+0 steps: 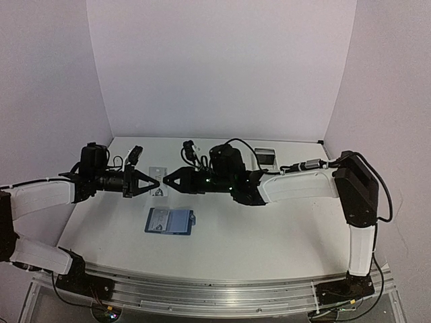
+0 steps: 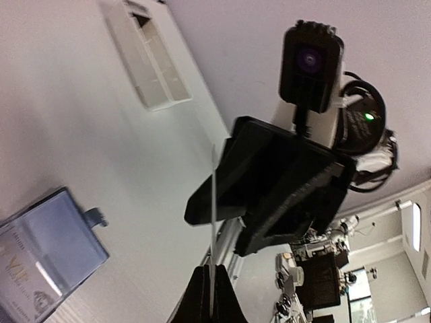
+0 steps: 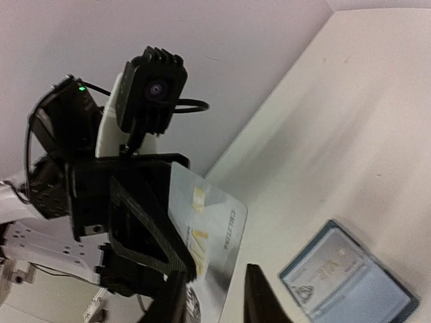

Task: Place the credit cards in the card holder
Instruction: Insert the credit card into the card holder.

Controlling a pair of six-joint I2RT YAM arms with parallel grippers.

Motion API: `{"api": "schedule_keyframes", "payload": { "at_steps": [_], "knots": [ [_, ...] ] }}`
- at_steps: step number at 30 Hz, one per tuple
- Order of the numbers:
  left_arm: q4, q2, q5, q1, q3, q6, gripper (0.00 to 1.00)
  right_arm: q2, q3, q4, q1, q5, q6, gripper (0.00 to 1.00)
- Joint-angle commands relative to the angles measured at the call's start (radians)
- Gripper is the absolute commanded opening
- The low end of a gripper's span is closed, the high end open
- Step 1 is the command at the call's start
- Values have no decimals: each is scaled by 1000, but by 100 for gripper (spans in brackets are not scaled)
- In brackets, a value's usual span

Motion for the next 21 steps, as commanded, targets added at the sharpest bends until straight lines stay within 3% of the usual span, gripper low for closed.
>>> {"api": "schedule_keyframes", "payload": {
  "at_steps": [1,6,12,17,21],
  "knots": [
    [-269,94,-270,1,23,97,0,43,20,-297,4,210,66,32],
    [-149,205,-382,-77,0,172,0,105,48,-360,11,190,146,29],
    [-142,279,-460,-136,5,159,0,171,90,-458,20,216,208,25],
    [-190,284,-559,-169,4,151,0,194,212,-710,38,389,143,38],
    [-171,305,-580,-175,-1,152,0,218,251,-761,43,408,114,42]
  ]
}}
